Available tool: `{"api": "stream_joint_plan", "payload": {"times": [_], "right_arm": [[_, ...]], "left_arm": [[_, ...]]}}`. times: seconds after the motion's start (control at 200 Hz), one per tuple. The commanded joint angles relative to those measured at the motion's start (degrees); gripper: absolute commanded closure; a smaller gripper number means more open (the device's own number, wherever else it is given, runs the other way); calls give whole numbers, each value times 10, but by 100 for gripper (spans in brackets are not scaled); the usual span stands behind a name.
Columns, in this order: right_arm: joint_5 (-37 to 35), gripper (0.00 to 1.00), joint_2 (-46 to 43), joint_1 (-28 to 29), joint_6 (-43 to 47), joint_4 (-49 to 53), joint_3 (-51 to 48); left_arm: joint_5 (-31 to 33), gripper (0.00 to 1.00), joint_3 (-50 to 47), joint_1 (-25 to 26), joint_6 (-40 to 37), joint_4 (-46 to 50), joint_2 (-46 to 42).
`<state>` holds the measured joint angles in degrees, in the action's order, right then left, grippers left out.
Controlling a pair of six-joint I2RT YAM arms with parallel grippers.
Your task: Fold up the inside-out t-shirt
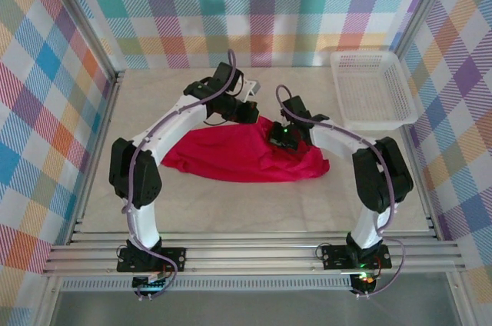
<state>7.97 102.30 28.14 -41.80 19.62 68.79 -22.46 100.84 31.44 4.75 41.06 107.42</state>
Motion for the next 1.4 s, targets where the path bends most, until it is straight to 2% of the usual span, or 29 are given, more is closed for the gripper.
{"api": "stream_joint_plan", "payload": {"times": [0.0, 0.08, 0.18, 0.355, 0.45, 0.52, 0.6, 0.745, 0.86, 0.995, 1.065, 1.155, 1.225, 1.32, 1.395], "right_arm": [[-114, 99, 6, -4, -5, 32, 44], [-197, 98, -2, -16, 11, 67, 58], [-261, 97, -33, -31, 36, 85, 58], [-320, 96, -59, -35, 92, 124, 75], [-287, 95, -73, -34, 96, 131, 72], [-245, 91, -100, -21, 92, 116, 51], [-183, 84, -141, 2, 80, 63, 1], [-90, 85, -180, 18, 19, -51, -85], [-57, 87, -157, 30, 3, -112, -96], [-75, 86, -83, 35, 5, -118, -45], [-91, 77, -31, 34, 5, -111, -9], [-116, 42, 28, 33, -24, -78, 33], [-141, 27, 54, 33, -55, -49, 44], [-163, 15, 65, 32, -81, -58, 28], [-167, 14, 77, 30, -88, -54, 31]], "left_arm": [[-4, 100, 12, 2, 2, 13, -52], [-2, 100, 9, 2, -1, 13, -71], [0, 100, 2, 2, -4, 15, -85], [-4, 100, -18, 3, 0, 2, -88], [-13, 100, -22, 3, 12, -9, -83], [-19, 100, -22, 3, 19, -15, -79], [-19, 100, -18, 4, 22, -17, -75], [-16, 100, -8, 5, 22, -9, -71], [-15, 100, -3, 5, 25, -7, -71], [-18, 100, 3, 7, 26, -2, -75], [-20, 100, 6, 7, 28, -1, -80], [-19, 100, 13, 7, 28, 2, -93], [-12, 100, 19, 7, 27, 3, -106], [-4, 100, 25, 7, 21, 8, -126], [-1, 100, 28, 6, 17, 11, -139]]}}
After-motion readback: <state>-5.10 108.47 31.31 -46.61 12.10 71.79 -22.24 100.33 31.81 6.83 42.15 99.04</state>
